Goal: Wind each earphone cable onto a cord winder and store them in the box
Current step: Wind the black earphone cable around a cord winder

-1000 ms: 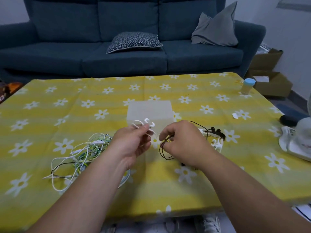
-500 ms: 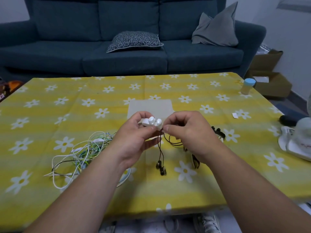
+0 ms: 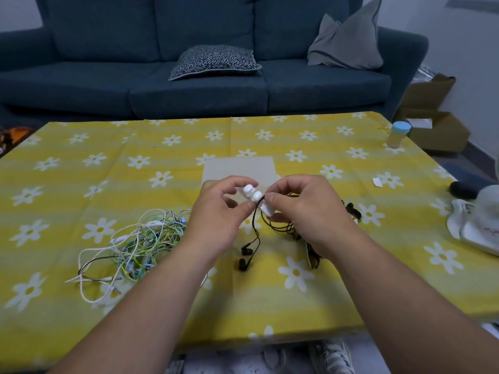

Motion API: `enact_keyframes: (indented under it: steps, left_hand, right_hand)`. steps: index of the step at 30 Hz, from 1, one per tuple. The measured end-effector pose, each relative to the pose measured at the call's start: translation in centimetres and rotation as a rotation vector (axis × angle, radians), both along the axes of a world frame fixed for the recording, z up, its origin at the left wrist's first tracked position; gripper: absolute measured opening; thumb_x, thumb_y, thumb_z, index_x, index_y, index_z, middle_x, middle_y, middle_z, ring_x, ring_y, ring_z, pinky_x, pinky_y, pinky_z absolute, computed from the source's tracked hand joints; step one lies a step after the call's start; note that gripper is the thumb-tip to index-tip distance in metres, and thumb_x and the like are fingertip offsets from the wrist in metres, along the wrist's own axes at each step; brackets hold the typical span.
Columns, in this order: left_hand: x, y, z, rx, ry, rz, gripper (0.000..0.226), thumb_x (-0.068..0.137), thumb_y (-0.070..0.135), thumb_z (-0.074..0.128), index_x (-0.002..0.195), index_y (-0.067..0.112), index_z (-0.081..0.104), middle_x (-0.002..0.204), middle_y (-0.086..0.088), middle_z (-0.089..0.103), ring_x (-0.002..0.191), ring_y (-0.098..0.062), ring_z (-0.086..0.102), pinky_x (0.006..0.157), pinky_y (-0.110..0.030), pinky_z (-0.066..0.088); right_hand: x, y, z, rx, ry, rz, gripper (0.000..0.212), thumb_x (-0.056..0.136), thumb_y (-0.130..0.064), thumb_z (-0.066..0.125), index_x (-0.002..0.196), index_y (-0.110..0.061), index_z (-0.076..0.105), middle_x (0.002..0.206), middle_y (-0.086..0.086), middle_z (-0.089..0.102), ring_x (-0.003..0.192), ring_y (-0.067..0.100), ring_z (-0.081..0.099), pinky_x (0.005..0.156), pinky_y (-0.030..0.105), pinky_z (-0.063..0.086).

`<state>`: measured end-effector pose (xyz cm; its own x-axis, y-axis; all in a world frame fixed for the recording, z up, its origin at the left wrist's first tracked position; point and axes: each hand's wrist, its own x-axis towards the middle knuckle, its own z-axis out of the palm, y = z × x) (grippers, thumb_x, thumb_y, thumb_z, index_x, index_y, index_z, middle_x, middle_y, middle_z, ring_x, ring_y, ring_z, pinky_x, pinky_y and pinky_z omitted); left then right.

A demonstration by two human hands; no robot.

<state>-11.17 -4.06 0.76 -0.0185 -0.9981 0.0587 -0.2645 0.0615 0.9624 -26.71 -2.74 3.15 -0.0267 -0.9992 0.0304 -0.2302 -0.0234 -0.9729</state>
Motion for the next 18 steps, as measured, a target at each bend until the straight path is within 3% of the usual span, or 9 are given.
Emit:
enact_keyframes:
  steps: [3,5,8,11,13,15,18]
  left_hand:
    - [-0.2,0.1,0.1,-0.046,-0.035,0.024,0.027,0.084,0.005,0.073,0.093,0.03,0.073,0.097,-0.007,0.06,0.066,-0.017,0.054,0.059,-0.032,0.047]
    - [-0.4,0.4,0.4,-0.039,-0.007,0.012,0.028,0.083,-0.002,0.07,0.093,0.023,0.073,0.093,-0.009,0.067,0.069,-0.025,0.061,0.069,-0.04,0.056]
    - [-0.3,0.8,0.6,0.026,0.071,-0.012,0.034,0.08,-0.007,0.067,0.094,0.022,0.074,0.089,-0.005,0.073,0.073,-0.022,0.065,0.06,-0.022,0.051]
    - [0.0,0.9,0.9,0.059,0.104,-0.055,0.032,0.077,-0.002,0.076,0.097,0.022,0.075,0.089,-0.004,0.074,0.073,-0.013,0.065,0.063,-0.017,0.049]
    - [0.3,0.8,1.0,0.06,0.093,-0.074,0.03,0.076,0.001,0.079,0.097,0.022,0.075,0.087,-0.002,0.074,0.072,-0.011,0.063,0.066,-0.018,0.05]
    - [0.6,0.7,1.1,0.07,0.078,-0.116,0.029,0.076,0.002,0.08,0.097,0.022,0.076,0.09,-0.008,0.076,0.073,-0.011,0.063,0.073,-0.028,0.052]
    - [1.0,0.7,1.3,0.106,0.035,-0.211,0.028,0.078,0.004,0.079,0.094,0.027,0.078,0.095,-0.019,0.073,0.077,-0.015,0.063,0.082,-0.039,0.053]
  right_hand:
    - [0.1,-0.2,0.0,-0.004,-0.004,-0.049,0.011,0.085,-0.003,0.068,0.076,-0.005,0.074,0.077,0.016,0.072,0.066,0.024,0.067,0.074,0.056,0.057]
    - [0.1,-0.3,0.0,-0.004,0.007,-0.067,0.011,0.085,-0.004,0.068,0.076,-0.007,0.074,0.077,0.016,0.072,0.068,0.027,0.07,0.075,0.055,0.058]
    - [-0.1,-0.5,-0.2,0.002,-0.008,-0.078,0.011,0.084,-0.004,0.068,0.075,-0.007,0.074,0.077,0.016,0.073,0.073,0.029,0.073,0.075,0.055,0.058]
    - [-0.2,-0.5,-0.3,-0.002,-0.009,-0.06,0.01,0.086,-0.005,0.068,0.078,-0.005,0.074,0.078,0.015,0.073,0.076,0.032,0.073,0.075,0.053,0.059]
    - [-0.2,-0.5,-0.2,-0.007,-0.023,-0.043,0.01,0.088,-0.006,0.067,0.08,-0.004,0.073,0.077,0.013,0.072,0.075,0.032,0.071,0.072,0.046,0.062]
    - [-0.3,-0.7,-0.1,-0.012,-0.04,-0.036,0.011,0.09,-0.007,0.066,0.082,-0.006,0.072,0.068,0.006,0.067,0.063,0.025,0.066,0.059,0.032,0.059]
    - [-0.7,-0.9,0.0,-0.069,-0.013,-0.091,0.011,0.092,-0.015,0.067,0.082,-0.014,0.071,0.054,-0.009,0.05,0.045,0.007,0.043,0.045,0.019,0.038]
